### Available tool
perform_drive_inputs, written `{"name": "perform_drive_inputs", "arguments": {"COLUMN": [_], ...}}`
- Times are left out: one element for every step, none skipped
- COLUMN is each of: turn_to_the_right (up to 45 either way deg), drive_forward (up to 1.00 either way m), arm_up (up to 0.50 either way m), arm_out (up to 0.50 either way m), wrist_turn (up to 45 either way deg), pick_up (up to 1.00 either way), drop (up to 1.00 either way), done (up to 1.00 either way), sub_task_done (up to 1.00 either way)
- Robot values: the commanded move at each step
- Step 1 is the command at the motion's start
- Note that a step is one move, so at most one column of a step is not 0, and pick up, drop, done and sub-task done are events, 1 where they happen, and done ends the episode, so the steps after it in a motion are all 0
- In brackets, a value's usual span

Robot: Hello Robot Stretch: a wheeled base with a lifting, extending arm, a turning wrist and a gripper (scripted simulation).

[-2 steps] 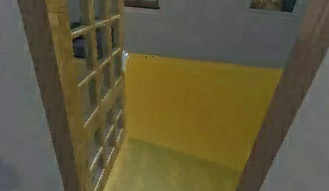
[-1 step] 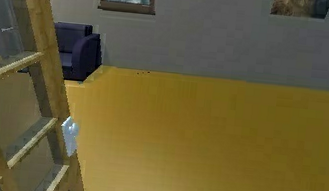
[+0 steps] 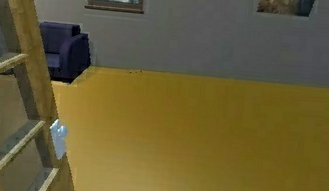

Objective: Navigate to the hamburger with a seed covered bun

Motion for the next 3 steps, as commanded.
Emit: {"name": "perform_drive_inputs", "arguments": {"turn_to_the_right": [0.0,-18.0,0.0], "drive_forward": [0.85,0.0,0.45], "arm_up": [0.0,0.0,0.0], "arm_out": [0.0,0.0,0.0], "wrist_turn": [0.0,0.0,0.0], "pick_up": [0.0,0.0,0.0], "drop": [0.0,0.0,0.0], "done": [0.0,0.0,0.0], "sub_task_done": [0.0,0.0,0.0]}}
